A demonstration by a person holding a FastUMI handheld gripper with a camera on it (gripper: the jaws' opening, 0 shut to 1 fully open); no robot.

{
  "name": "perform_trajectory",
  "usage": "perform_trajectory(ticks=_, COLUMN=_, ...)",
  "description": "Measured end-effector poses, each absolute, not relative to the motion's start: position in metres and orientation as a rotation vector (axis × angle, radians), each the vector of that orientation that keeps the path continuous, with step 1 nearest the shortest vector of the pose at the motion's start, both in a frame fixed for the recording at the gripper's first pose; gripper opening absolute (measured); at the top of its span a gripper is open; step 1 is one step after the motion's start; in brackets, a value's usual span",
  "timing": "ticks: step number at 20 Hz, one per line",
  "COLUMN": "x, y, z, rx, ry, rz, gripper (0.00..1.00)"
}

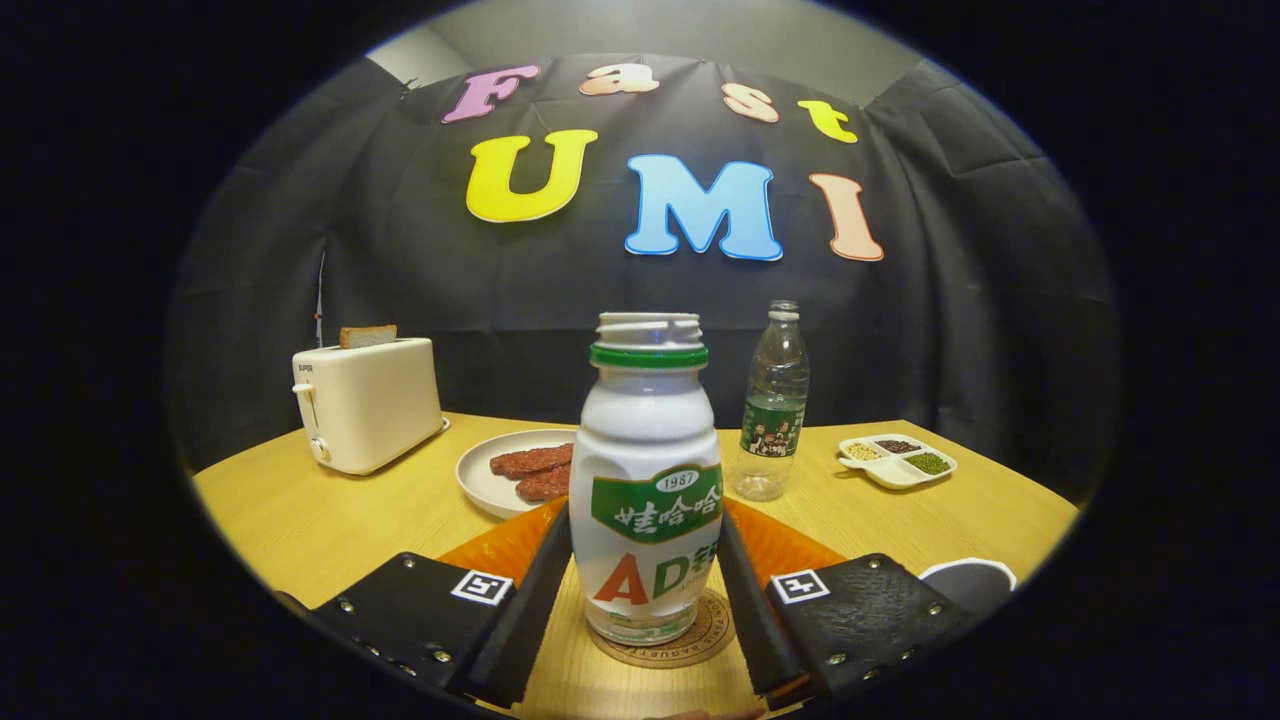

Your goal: Take the bottle from table, then pour the juice into the cup, finally place the bottle on the coaster

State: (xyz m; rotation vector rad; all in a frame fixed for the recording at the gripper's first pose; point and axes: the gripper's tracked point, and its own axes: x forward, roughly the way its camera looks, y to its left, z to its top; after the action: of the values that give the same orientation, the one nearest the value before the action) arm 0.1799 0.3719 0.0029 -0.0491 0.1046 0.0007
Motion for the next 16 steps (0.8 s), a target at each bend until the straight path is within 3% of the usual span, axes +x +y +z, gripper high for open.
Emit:
perform_trajectory(ticks=7, x=0.177, y=0.376, z=0.013, rx=-0.018, ry=0.083, rz=0.011, gripper=0.87)
perform_trajectory(ticks=10, x=0.176, y=0.376, z=0.026, rx=-0.012, ry=0.043, rz=0.015, gripper=0.94)
perform_trajectory(ticks=16, x=0.161, y=0.368, z=0.066, rx=0.01, ry=-0.031, rz=-0.014, gripper=0.95)
